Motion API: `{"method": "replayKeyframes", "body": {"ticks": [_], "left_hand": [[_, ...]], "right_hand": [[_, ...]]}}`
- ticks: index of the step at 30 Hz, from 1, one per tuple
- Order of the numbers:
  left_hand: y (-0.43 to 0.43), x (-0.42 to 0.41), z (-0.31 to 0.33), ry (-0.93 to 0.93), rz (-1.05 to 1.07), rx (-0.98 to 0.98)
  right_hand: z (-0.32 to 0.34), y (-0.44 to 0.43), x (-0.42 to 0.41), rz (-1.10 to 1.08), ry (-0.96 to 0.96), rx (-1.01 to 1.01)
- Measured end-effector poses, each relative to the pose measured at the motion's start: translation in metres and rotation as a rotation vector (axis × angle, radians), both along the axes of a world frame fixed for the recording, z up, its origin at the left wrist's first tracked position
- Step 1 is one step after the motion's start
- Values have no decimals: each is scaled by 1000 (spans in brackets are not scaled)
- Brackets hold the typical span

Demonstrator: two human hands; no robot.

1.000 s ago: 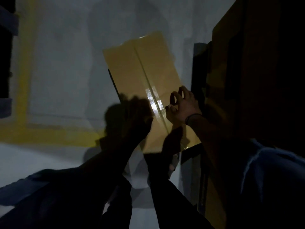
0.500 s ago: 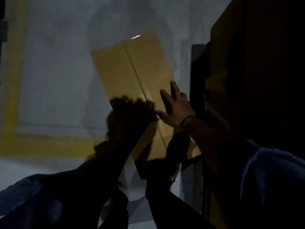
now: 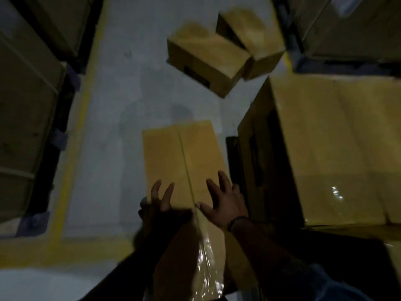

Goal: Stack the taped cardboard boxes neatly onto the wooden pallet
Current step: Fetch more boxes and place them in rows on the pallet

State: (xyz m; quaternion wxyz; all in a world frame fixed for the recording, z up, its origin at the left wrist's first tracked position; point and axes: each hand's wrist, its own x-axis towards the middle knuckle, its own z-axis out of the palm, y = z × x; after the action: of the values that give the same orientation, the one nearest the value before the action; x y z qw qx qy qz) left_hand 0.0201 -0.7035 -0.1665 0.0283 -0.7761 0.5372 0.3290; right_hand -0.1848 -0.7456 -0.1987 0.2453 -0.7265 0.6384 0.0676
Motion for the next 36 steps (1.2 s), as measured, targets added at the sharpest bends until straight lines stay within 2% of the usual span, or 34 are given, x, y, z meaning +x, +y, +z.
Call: {"method": "replayKeyframes", "body": {"ticks": [4,9,16,23,27,36], "left_hand": [[8,12,96,-100,-12,-117],[34,22,205,-125,-89,-284],[73,13,314,-118,-94,-451],[113,-38,400,-98,-42,-575],[145,-81,438,-71,-24,-641],[241,-170,463,-115,-76,-652]], "right_hand": [[109,23,11,-81,-1,-42],[224,62,25,-251,-60,-79],[341,111,12,-309,-111,-202],[420,137,-39,-236,-94,-327],[451,165,-81,-262,-156,-401],[475,261,-170,-296,-173,-449]]}}
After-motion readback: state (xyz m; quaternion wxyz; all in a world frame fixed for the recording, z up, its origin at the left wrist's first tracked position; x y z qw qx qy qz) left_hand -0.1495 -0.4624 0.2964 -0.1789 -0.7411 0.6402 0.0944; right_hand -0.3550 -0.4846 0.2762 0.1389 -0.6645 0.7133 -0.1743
